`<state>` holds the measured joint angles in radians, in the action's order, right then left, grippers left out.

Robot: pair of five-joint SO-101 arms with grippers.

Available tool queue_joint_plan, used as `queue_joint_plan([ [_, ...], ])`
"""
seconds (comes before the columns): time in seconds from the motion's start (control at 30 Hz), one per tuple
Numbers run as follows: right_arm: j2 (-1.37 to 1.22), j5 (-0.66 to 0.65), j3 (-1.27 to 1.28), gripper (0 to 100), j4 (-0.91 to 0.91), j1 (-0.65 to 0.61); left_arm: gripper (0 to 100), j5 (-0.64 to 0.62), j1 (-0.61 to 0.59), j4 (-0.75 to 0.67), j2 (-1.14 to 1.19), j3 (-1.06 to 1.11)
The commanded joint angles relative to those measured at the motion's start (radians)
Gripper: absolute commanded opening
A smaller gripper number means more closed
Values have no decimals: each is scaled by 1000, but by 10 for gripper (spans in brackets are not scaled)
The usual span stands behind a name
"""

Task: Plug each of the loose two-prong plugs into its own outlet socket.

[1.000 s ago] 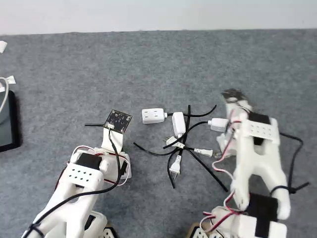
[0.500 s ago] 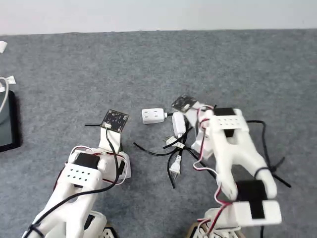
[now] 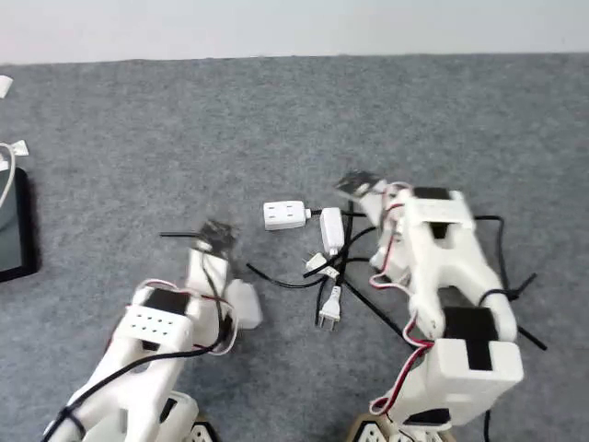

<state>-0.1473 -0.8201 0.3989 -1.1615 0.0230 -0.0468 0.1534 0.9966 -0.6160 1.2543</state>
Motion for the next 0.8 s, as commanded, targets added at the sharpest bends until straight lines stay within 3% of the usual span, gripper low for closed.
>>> queue_joint_plan([
  [0.0,51,51,-110,8,-94,113,40,8,-6,-11,-3,-8],
  [0.13,130,153,-147,9,-205,252,40,8,-6,-11,-3,-8],
  [0.27,173,176,-114,9,-271,387,40,8,-6,-11,-3,-8],
  [0.5,165,71,94,15,-70,526,39,8,-9,-8,-15,-15],
  [0.6,168,46,178,116,18,529,37,9,-17,23,-54,-73],
  [0.7,174,49,187,229,47,529,37,8,-37,140,-187,-179],
  [0.77,176,74,167,228,48,529,40,6,-35,216,-305,-259],
])
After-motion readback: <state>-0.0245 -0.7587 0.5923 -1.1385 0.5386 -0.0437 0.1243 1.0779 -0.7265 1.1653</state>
